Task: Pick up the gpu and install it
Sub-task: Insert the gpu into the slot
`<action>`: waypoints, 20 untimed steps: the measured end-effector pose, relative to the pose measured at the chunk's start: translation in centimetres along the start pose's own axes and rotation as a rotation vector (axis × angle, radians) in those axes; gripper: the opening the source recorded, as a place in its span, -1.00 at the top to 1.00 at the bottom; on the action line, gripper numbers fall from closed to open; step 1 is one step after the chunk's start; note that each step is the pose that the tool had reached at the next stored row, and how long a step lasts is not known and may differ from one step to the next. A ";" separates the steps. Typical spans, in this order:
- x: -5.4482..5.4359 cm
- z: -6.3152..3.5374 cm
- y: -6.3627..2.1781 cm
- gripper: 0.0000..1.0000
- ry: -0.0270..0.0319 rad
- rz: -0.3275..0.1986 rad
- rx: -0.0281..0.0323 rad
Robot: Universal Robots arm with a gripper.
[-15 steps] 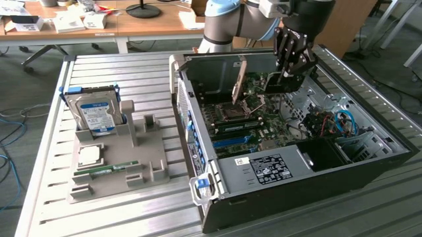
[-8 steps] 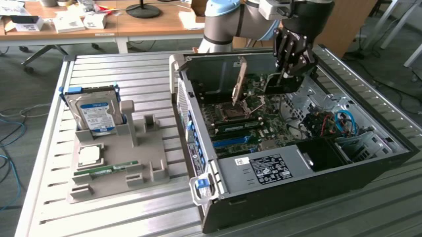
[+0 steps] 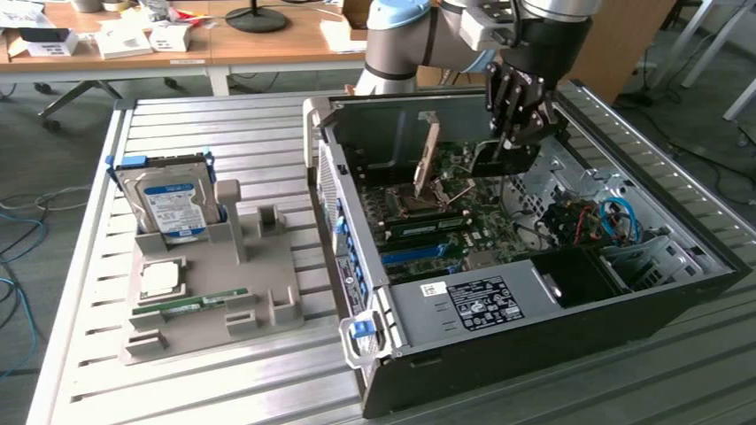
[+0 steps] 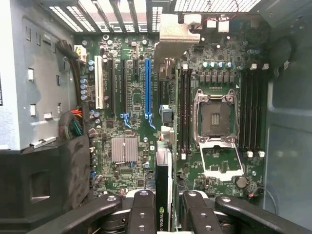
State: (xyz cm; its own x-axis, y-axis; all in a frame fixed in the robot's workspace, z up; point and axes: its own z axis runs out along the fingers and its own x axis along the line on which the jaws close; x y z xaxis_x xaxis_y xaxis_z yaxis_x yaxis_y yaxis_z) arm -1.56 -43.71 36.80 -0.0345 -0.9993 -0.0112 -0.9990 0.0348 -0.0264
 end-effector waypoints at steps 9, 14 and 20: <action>0.0 0.38 0.01 0.48 0.0000 -0.003 0.0000; 0.2 0.37 0.08 0.48 0.0001 -0.005 0.0000; 0.3 0.36 0.11 0.48 0.0001 -0.005 -0.0001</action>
State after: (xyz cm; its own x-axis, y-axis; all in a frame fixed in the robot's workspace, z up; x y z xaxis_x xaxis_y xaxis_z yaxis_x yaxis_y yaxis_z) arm -1.67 -44.00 36.43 -0.0295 -0.9995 -0.0109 -0.9992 0.0298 -0.0264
